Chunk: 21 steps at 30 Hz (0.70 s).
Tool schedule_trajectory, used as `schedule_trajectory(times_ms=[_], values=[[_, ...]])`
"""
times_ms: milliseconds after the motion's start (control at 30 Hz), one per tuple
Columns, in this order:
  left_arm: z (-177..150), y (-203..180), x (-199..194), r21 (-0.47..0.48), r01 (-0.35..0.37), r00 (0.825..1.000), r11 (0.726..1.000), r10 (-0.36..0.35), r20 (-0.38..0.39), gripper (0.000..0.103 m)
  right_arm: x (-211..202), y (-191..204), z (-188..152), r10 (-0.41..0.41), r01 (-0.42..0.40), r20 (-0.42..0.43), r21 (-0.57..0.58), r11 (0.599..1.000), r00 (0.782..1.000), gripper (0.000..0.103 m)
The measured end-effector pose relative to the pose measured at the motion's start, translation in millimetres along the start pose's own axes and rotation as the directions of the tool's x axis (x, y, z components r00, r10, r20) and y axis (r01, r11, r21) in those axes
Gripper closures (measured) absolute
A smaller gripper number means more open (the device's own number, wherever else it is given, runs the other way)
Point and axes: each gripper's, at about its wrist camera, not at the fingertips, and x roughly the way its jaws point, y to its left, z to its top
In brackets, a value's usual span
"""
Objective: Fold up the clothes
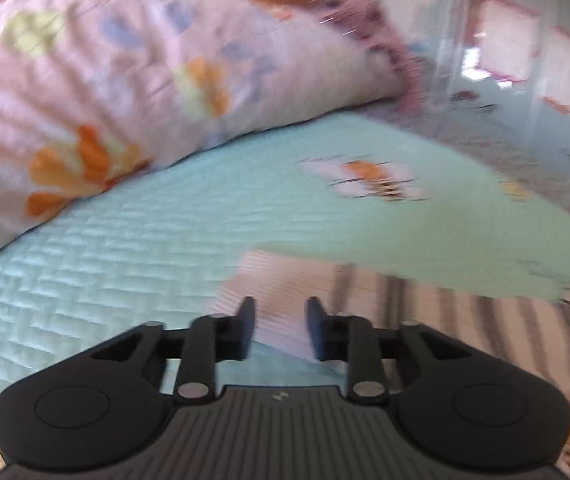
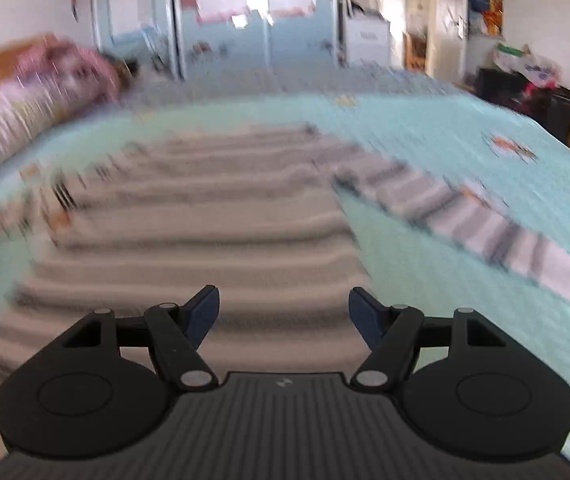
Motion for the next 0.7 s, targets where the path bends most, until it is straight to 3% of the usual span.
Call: schedule_trajectory(times_ms=[33, 167, 233, 300, 400, 500, 567, 600, 633, 700], values=[[-4, -10, -6, 0.023, 0.036, 0.999, 0.999, -0.036, 0.019, 0.066, 6, 10, 13, 0.045, -0.045, 0.024, -0.006, 0.999, 0.999, 0.03], [-29, -44, -29, 0.171, 0.068, 0.981, 0.983, -0.097, 0.167, 0.062, 46, 69, 67, 0.198, -0.19, 0.09, -0.085, 0.978, 0.976, 0.03], [-44, -53, -33, 0.217, 0.061, 0.971, 0.974, -0.108, 0.214, 0.056, 81, 111, 86, 0.253, -0.24, 0.076, -0.148, 0.959, 0.964, 0.03], [-59, -54, -31, 0.234, 0.037, 0.967, 0.972, -0.094, 0.238, 0.04, 123, 147, 92, 0.257, -0.246, 0.043, -0.178, 0.953, 0.965, 0.03], [-50, -38, -15, 0.124, 0.035, 0.979, 0.992, -0.059, 0.196, 0.025, 185, 202, 101, 0.261, -0.256, -0.005, -0.222, 0.941, 0.965, 0.03], [-51, -18, -1, -0.005, 0.055, 0.994, 0.998, -0.054, 0.098, 0.024, 246, 255, 96, 0.187, -0.195, -0.056, -0.299, 0.934, 0.981, 0.03], [-51, -10, 3, -0.064, 0.073, 0.995, 0.995, -0.068, 0.075, 0.024, 276, 294, 81, 0.146, -0.199, -0.16, -0.401, 0.894, 0.976, 0.032], [-53, -12, -2, -0.063, 0.075, 0.994, 0.995, -0.069, 0.084, 0.024, 281, 312, 70, 0.134, -0.2, -0.173, -0.461, 0.865, 0.976, 0.034], [-55, -13, -4, -0.056, 0.076, 0.993, 0.996, -0.071, 0.094, 0.024, 283, 328, 61, 0.124, -0.194, -0.167, -0.521, 0.831, 0.978, 0.034], [-56, -15, -7, -0.052, 0.079, 0.992, 0.996, -0.074, 0.104, 0.023, 272, 352, 49, 0.133, -0.139, -0.059, -0.64, 0.756, 0.989, 0.034]])
